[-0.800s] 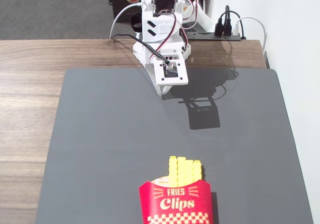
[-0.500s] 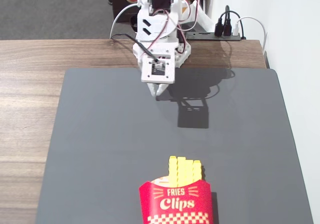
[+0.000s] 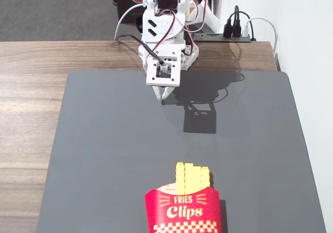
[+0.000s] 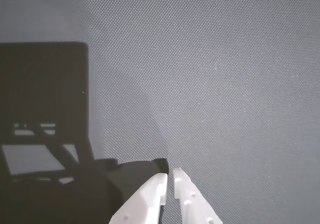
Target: Grab a fry
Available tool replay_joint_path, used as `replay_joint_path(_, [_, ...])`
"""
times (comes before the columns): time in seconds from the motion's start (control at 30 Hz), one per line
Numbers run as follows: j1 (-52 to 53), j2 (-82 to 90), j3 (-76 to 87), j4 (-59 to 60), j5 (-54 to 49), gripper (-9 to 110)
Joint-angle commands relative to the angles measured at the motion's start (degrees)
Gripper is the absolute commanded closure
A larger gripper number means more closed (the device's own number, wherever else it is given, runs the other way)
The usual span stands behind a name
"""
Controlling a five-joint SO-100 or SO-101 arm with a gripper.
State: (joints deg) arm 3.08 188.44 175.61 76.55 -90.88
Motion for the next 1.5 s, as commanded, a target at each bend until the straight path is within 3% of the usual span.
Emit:
replay_joint_path(0.0, [-0.6,0.2,-0.1,0.7,-0.1,101])
replay_joint_path(0.27, [-2.4,-2.1,-2.5,0.9,1.1,101])
replay_joint_path(0.93, [-0.6,-33.8,-28.4,0.7,-2.5,100])
replay_joint_path(1.13, [1.2,-45.3,-35.2,-4.3,-4.0,88])
replay_joint_path(1.47, [1.6,-65.5,-47.7,-12.0,-5.7,84])
